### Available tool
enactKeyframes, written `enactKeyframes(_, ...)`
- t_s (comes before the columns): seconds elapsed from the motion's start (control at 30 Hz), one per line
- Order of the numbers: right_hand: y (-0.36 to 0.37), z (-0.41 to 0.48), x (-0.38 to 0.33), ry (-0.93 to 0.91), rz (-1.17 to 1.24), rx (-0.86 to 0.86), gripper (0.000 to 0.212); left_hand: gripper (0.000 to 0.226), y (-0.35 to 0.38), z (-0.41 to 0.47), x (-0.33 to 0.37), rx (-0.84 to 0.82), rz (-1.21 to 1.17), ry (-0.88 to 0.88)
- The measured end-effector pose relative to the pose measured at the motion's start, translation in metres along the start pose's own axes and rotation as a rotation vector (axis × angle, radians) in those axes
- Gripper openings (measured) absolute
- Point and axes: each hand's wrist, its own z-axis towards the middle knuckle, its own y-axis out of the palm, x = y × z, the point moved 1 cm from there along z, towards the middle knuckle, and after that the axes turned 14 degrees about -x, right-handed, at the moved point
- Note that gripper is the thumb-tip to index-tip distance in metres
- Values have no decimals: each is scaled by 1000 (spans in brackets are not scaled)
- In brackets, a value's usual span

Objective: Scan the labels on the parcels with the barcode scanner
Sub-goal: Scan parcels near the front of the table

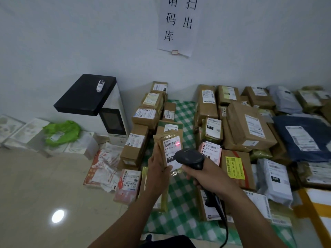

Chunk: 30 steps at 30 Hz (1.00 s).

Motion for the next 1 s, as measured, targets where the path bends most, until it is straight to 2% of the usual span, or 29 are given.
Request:
enactKeyframes(0.4,8,3,-1,27,66,19,33,102,-4,-8,-10,5,-27,-5)
enactKeyframes(0.57,17,9,1,3,38,12,24,97,-17,-13,-16,19,-96,27)
enactKeyframes(0.73,31,25,5,19,60,-2,24,67,-59,-42,-36,36,-223,-42)
enactKeyframes(1.0,65,54,0,43,25,-82,26,39,-111,-90,-100,106,-338,-234)
